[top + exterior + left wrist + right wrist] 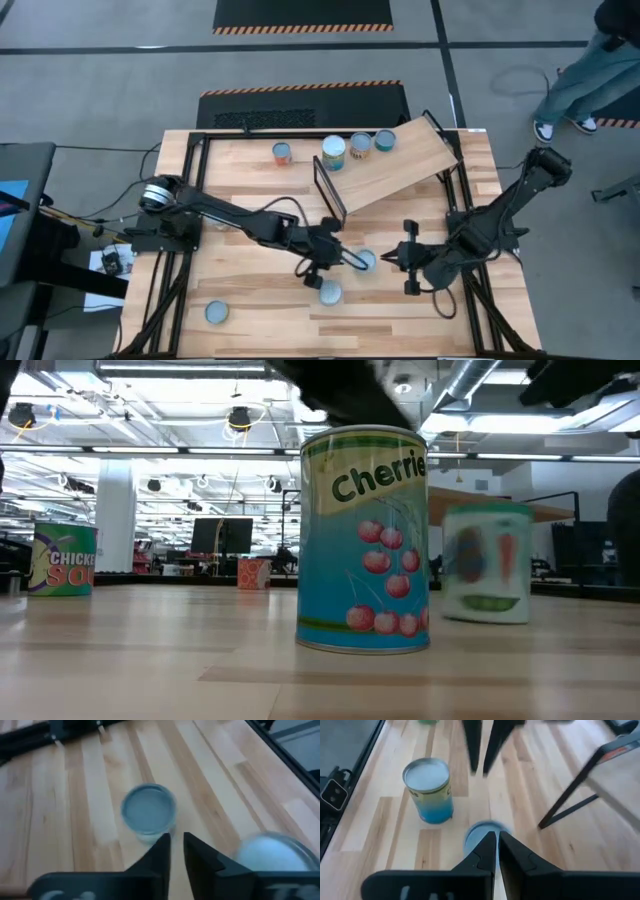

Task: Pick and place cans onto a shelf
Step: Put the can of mixed vegetables on the shelf, then put the can of chicken soup on the shelf

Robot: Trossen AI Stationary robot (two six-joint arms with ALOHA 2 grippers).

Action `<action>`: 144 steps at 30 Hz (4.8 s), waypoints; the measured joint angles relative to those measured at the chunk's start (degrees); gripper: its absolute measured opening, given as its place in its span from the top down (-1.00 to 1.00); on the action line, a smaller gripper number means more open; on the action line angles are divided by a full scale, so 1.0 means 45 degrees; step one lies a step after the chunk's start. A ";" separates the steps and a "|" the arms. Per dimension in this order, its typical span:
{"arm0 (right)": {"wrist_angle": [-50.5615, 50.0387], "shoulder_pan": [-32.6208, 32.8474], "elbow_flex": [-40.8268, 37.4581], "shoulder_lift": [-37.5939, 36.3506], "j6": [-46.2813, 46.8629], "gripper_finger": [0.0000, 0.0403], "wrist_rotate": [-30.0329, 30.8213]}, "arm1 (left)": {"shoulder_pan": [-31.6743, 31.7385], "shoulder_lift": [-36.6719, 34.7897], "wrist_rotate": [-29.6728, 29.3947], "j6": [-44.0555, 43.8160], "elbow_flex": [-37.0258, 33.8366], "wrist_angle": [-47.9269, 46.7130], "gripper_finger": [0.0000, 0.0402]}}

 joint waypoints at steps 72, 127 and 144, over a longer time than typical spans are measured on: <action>-0.8876 -1.7102 0.8981 0.1480 -0.5797 0.92 -0.3745 | 0.7924 -0.6534 0.1912 -0.2288 -1.3506 1.4258 1.00; -0.8855 -1.6359 0.8783 0.1041 -0.6184 0.54 -0.3433 | 0.8008 -0.6539 0.2620 -0.2210 -1.3502 1.3738 1.00; 0.4621 -0.9932 -0.2538 -0.4159 -0.6003 0.96 -0.2985 | 0.5037 -0.6539 0.4211 -0.0252 -1.1462 1.0244 1.00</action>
